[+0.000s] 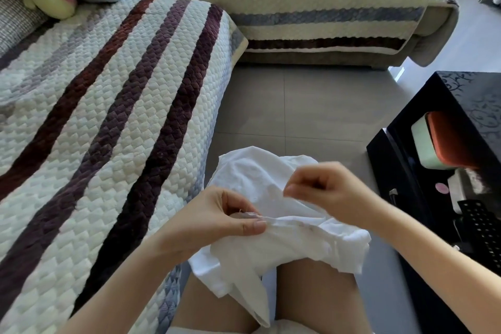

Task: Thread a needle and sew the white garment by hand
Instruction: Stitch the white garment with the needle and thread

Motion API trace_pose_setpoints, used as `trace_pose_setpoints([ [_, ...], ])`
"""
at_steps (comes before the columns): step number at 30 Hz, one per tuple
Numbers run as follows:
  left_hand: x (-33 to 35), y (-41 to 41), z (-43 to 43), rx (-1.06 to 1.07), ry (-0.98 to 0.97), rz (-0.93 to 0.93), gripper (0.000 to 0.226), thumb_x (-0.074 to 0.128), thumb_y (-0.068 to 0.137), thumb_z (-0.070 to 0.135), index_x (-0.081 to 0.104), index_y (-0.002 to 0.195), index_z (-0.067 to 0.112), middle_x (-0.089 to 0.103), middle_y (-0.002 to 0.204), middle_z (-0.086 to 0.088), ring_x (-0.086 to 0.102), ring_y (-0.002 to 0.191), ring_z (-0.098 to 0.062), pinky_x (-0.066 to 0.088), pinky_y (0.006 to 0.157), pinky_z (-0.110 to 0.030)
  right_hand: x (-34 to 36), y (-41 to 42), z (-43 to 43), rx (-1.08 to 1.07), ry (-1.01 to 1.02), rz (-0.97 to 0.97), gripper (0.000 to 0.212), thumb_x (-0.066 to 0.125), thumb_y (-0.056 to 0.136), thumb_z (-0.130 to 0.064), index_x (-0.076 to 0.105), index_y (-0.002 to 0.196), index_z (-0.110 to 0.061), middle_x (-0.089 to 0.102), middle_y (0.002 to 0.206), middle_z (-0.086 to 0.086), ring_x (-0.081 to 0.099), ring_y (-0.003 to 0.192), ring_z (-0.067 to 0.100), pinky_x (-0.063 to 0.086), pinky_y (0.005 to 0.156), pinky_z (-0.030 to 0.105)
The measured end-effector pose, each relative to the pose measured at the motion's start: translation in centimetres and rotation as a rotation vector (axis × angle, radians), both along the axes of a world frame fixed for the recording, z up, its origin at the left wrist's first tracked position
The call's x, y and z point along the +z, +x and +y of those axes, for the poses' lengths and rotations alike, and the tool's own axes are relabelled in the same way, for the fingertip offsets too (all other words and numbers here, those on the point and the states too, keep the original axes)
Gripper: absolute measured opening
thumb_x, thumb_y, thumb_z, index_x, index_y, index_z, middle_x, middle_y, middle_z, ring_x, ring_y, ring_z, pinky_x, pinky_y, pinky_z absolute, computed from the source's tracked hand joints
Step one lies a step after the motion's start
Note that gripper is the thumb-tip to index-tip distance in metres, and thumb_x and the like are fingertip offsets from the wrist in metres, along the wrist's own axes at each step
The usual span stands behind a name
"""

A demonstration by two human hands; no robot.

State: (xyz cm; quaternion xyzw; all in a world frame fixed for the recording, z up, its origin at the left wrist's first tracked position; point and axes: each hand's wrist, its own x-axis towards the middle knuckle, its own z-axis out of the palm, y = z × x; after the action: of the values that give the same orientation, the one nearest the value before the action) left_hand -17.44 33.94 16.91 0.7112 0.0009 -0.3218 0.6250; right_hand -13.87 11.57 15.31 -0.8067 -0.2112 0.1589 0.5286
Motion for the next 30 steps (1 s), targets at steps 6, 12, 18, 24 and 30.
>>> trace_pose_setpoints([
  [6, 0.0, -0.2, -0.4, 0.026, 0.032, -0.014, 0.019, 0.079, 0.059, 0.025, 0.079, 0.075, 0.013, 0.074, 0.074, -0.005, 0.069, 0.071, -0.011, 0.054, 0.066, -0.021, 4.3, 2.7, -0.3, -0.319, 0.479, 0.104, 0.013, 0.07, 0.076, -0.017, 0.067, 0.067, -0.009, 0.037, 0.045, -0.008, 0.024, 0.045, 0.007, 0.022, 0.046, 0.017],
  [12, 0.4, -0.3, -0.6, 0.036, 0.012, 0.011, 0.025, 0.082, 0.06, 0.027, 0.078, 0.078, 0.009, 0.074, 0.076, -0.008, 0.069, 0.071, -0.012, 0.055, 0.068, -0.022, 5.8, 4.5, 1.7, -0.419, 0.408, -0.021, 0.017, 0.062, 0.089, -0.009, 0.065, 0.073, -0.007, 0.032, 0.043, -0.012, 0.018, 0.047, 0.01, 0.013, 0.048, 0.026],
  [18, 0.5, -0.8, -1.0, 0.031, 0.013, 0.031, 0.017, 0.079, 0.06, 0.027, 0.077, 0.07, 0.013, 0.068, 0.066, -0.002, 0.062, 0.063, -0.008, 0.049, 0.061, -0.018, 6.5, 5.1, 3.7, -0.383, 0.352, -0.072, 0.018, 0.061, 0.09, -0.005, 0.063, 0.072, -0.007, 0.044, 0.042, -0.016, 0.027, 0.042, 0.002, 0.021, 0.045, 0.015],
  [24, 0.3, -1.2, -1.2, 0.042, 0.044, 0.05, 0.009, 0.079, 0.072, 0.013, 0.075, 0.073, 0.005, 0.065, 0.06, 0.001, 0.058, 0.056, -0.003, 0.045, 0.054, -0.013, 6.1, 5.9, 4.1, -0.481, 0.327, -0.111, 0.021, 0.061, 0.089, -0.004, 0.061, 0.069, -0.007, 0.04, 0.039, -0.017, 0.028, 0.038, 0.0, 0.025, 0.043, 0.011],
  [30, 0.1, -1.1, -1.2, 0.058, 0.049, 0.049, 0.008, 0.08, 0.072, 0.015, 0.076, 0.075, 0.008, 0.069, 0.063, 0.002, 0.062, 0.059, -0.003, 0.046, 0.055, -0.014, 5.3, 6.0, 3.0, -0.543, 0.325, -0.08, 0.021, 0.062, 0.089, -0.007, 0.062, 0.068, -0.009, 0.036, 0.039, -0.018, 0.024, 0.042, 0.004, 0.024, 0.046, 0.016],
])
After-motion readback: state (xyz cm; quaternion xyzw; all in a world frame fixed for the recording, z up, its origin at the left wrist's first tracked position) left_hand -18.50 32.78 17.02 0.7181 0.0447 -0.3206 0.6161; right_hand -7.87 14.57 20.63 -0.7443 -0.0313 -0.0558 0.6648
